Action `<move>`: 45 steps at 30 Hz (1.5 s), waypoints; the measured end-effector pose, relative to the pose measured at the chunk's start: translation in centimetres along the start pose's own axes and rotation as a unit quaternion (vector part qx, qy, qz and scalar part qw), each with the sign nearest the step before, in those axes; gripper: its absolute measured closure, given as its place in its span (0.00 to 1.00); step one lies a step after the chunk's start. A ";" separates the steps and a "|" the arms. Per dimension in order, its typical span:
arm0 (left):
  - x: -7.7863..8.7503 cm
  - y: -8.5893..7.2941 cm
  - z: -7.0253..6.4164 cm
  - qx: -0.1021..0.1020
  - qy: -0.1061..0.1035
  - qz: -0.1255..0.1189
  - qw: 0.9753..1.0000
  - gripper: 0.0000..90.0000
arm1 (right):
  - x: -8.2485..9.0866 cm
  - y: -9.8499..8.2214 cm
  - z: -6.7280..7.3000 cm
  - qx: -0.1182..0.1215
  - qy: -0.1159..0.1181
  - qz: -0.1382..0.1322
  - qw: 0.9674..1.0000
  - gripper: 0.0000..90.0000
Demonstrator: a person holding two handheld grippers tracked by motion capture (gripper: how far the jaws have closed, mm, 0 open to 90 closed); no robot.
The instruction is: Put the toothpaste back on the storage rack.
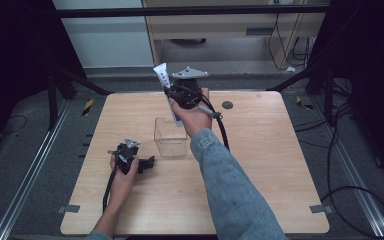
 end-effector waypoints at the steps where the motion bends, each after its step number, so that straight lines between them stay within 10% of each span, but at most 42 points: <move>1: 0.0 0.0 0.0 0.000 0.000 0.000 1.000 0.00 | -0.1 0.1 0.0 -0.001 0.000 -0.003 1.000 0.87; 45: 0.0 -0.1 0.0 -0.004 -0.004 -0.001 1.000 0.00 | -3.0 -2.2 1.0 0.005 -0.007 0.000 1.000 0.87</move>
Point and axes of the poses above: each handheld gripper's, and its own axes: x roughly backward along the jaws, y roughly out of its top, z roughly to its left, the point moved 9 cm from there along -x, roughly forward along the jaws, and after that the axes turned 7 degrees about z, right-handed, at the moved point
